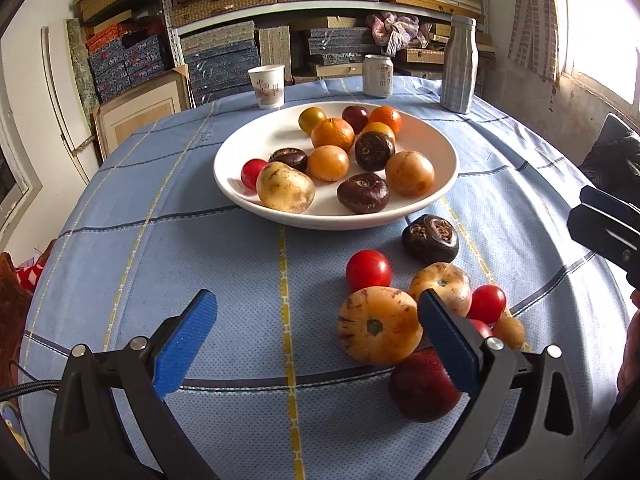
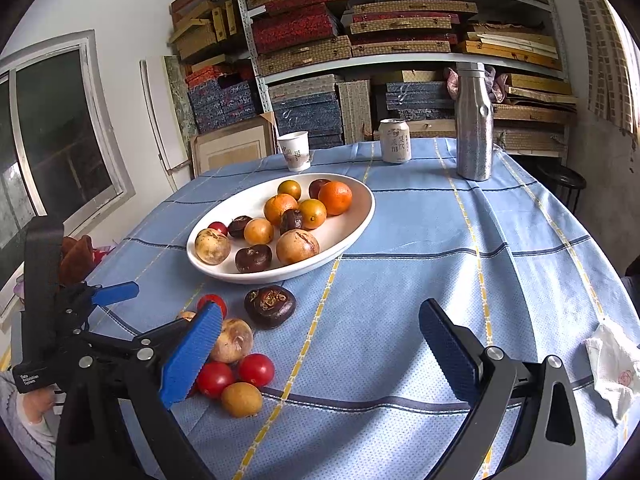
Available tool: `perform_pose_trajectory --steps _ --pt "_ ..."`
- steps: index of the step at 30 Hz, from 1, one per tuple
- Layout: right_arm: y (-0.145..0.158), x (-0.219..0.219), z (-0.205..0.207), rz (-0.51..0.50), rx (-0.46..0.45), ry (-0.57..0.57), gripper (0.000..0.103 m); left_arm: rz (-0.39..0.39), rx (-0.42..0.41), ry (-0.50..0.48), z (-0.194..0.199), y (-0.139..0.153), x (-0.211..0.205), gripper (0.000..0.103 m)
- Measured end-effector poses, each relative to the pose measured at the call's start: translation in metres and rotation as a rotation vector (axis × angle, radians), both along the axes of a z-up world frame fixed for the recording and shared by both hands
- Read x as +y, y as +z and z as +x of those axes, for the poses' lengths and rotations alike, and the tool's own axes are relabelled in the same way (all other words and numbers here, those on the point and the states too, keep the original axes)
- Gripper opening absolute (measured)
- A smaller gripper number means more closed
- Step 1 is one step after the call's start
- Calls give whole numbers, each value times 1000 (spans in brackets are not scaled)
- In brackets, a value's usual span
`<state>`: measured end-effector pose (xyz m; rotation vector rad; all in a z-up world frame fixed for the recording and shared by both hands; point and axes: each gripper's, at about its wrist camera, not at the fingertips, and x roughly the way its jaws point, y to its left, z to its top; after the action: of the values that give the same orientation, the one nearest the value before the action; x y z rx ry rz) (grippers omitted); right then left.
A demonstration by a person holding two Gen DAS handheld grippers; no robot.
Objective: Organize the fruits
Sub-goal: 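Move both open tools back above the remaining fruit pile, then grasp the large tan grapefruit with the left tool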
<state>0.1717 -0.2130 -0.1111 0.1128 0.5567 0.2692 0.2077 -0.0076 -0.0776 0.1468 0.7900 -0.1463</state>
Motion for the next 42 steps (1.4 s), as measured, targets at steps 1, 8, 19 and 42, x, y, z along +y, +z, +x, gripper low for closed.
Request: perform_pose_trajectory --steps 1,8,19,42 --pt "0 0 0 1 -2 0 100 -6 3 1 0 0 1 98" --pt "0 -1 0 3 0 3 100 13 -35 59 -2 3 15 99" --pt "3 -2 -2 18 -8 5 100 -10 -100 199 -12 14 60 98" --pt "2 5 -1 7 2 15 100 -5 24 31 -8 -11 32 74"
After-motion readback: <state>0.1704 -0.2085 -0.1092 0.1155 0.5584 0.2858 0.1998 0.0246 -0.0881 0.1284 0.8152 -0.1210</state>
